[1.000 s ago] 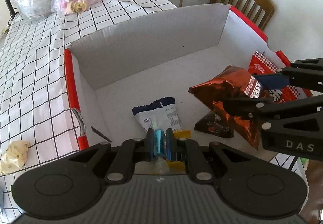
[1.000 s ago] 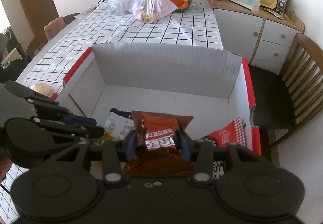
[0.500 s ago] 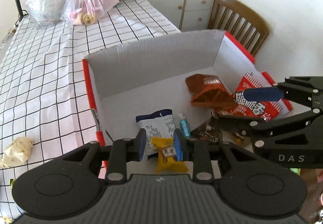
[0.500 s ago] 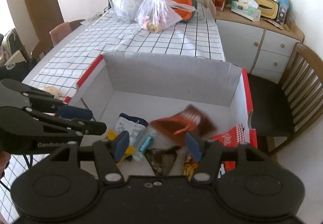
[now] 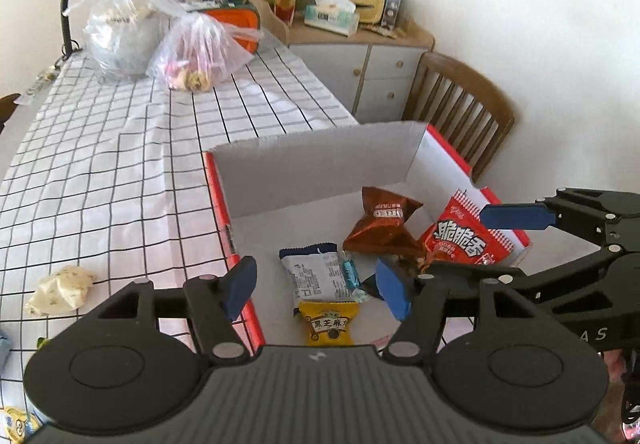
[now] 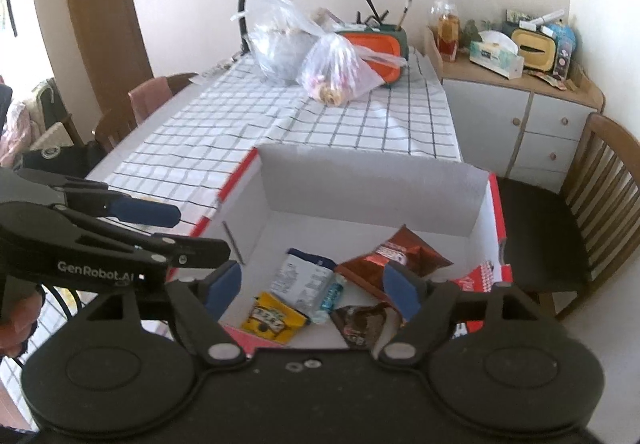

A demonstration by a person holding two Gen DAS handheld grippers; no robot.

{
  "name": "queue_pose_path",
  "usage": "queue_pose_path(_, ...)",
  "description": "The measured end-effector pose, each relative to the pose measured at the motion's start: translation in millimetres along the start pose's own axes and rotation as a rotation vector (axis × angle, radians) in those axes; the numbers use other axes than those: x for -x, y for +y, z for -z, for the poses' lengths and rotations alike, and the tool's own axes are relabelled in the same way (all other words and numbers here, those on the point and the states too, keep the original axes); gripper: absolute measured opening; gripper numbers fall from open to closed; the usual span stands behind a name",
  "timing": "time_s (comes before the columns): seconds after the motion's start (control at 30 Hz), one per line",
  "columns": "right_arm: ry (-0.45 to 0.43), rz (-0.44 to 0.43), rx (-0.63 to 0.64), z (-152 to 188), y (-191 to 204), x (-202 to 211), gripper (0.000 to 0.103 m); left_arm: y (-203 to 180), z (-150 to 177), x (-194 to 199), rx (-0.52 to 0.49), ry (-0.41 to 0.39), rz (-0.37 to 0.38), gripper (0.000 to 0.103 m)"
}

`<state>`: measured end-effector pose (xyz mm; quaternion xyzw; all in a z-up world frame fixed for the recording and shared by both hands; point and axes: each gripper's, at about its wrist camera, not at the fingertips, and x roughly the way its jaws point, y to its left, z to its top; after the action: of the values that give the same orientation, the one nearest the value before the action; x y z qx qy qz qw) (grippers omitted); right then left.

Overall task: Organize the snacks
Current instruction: 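Move both open tools back to the snack pile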

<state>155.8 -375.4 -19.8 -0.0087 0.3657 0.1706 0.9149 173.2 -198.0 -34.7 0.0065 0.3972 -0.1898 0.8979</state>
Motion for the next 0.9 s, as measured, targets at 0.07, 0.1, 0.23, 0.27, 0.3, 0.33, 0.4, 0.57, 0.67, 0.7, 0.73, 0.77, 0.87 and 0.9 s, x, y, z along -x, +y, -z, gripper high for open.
queue_pose_path(0.07,-0.014,-0.008,0.004,0.0,6.4,5.0,0.083,3.8,2.8,9.5,0.011,-0.017,-0.006,0.065)
queue_pose_path(0.1,-0.021,-0.016,0.007,-0.1,10.6,7.8,0.083,6.5,4.2,14.2,0.015,-0.024,-0.006,0.065)
queue_pose_path(0.23,-0.04,-0.04,0.02,-2.1,25.9,13.2,0.087,17.6,10.3,32.5,0.035,-0.052,-0.016,0.066)
queue_pose_path(0.27,-0.043,-0.046,0.024,-2.5,30.5,13.8,0.088,20.7,12.0,36.6,0.04,-0.06,-0.019,0.066)
queue_pose_path(0.3,-0.048,-0.053,0.026,-3.1,35.7,14.3,0.088,24.4,13.8,41.1,0.046,-0.068,-0.022,0.066)
queue_pose_path(0.33,-0.052,-0.061,0.029,-3.9,40.9,14.8,0.089,28.3,15.8,46.2,0.052,-0.076,-0.024,0.067)
queue_pose_path(0.4,-0.062,-0.072,0.035,-4.9,51.2,15.1,0.091,37.4,19.7,55.4,0.062,-0.093,-0.031,0.068)
queue_pose_path(0.57,-0.09,-0.096,0.047,-9.7,81.7,13.5,0.1,64.6,30.2,74.0,0.084,-0.121,-0.052,0.075)
queue_pose_path(0.67,-0.089,-0.108,0.043,-11.7,101.6,9.3,0.103,85.4,37.6,82.0,0.1,-0.132,-0.068,0.079)
queue_pose_path(0.7,-0.087,-0.109,0.043,-12.4,108.2,7.6,0.103,94.5,40.0,84.6,0.111,-0.134,-0.075,0.08)
queue_pose_path(0.73,-0.086,-0.11,0.044,-13.3,115.1,5.4,0.103,102.3,41.8,87.2,0.121,-0.136,-0.08,0.081)
queue_pose_path(0.77,-0.085,-0.111,0.042,-14.3,122.7,2.5,0.103,111.0,43.8,89.8,0.129,-0.138,-0.086,0.081)
queue_pose_path(0.87,-0.077,-0.106,0.026,-16.6,142.8,-6.8,0.103,135.6,49.0,97.4,0.143,-0.137,-0.096,0.081)
queue_pose_path(0.9,-0.075,-0.104,0.021,-17.0,150.3,-10.3,0.103,143.9,51.2,100.2,0.148,-0.138,-0.097,0.081)
